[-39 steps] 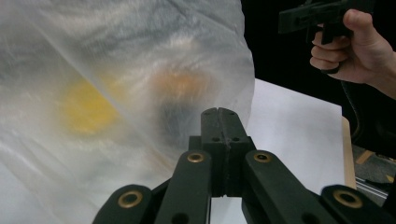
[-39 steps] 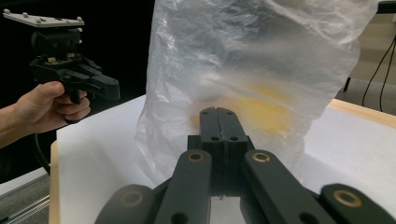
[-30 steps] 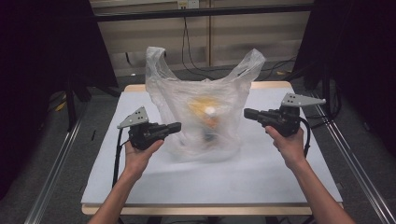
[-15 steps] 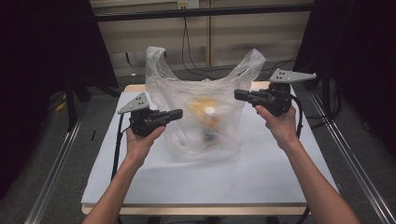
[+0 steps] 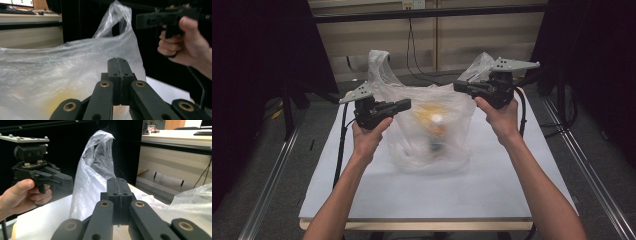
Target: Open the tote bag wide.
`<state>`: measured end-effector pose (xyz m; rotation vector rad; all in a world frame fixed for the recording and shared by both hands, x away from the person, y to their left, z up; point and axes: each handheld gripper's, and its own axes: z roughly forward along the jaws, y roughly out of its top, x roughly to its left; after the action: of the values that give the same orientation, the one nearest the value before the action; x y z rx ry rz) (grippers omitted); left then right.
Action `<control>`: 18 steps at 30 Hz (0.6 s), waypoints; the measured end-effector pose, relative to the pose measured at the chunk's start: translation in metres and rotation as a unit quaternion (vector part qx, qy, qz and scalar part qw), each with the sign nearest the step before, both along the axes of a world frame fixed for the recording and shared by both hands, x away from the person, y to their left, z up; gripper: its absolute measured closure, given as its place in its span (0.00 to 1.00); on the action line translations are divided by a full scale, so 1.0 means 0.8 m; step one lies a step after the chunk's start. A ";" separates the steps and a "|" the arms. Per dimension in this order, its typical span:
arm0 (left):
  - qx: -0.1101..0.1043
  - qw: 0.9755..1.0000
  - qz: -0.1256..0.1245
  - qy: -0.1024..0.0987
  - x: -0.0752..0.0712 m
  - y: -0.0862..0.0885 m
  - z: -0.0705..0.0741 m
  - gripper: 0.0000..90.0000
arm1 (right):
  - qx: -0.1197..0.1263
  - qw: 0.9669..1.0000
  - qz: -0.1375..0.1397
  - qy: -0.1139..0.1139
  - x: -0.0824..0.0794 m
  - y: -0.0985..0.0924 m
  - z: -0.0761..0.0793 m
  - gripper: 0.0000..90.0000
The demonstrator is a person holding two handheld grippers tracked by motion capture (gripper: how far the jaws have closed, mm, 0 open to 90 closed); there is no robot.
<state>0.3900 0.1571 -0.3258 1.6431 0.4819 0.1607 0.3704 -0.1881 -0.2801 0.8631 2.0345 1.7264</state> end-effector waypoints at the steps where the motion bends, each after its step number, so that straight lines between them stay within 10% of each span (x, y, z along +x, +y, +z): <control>1: 0.001 1.000 0.000 0.000 0.002 -0.001 0.000 1.00 | -0.004 1.000 -0.002 0.001 0.003 0.001 0.001 1.00; 18: 0.039 0.999 -0.004 -0.007 0.025 -0.038 0.024 1.00 | -0.043 0.998 -0.035 0.036 0.044 0.025 -0.009 1.00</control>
<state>0.4104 0.1266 -0.3070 1.7180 0.4635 0.1877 0.4052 -0.1683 -0.2870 0.9688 2.0821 1.5803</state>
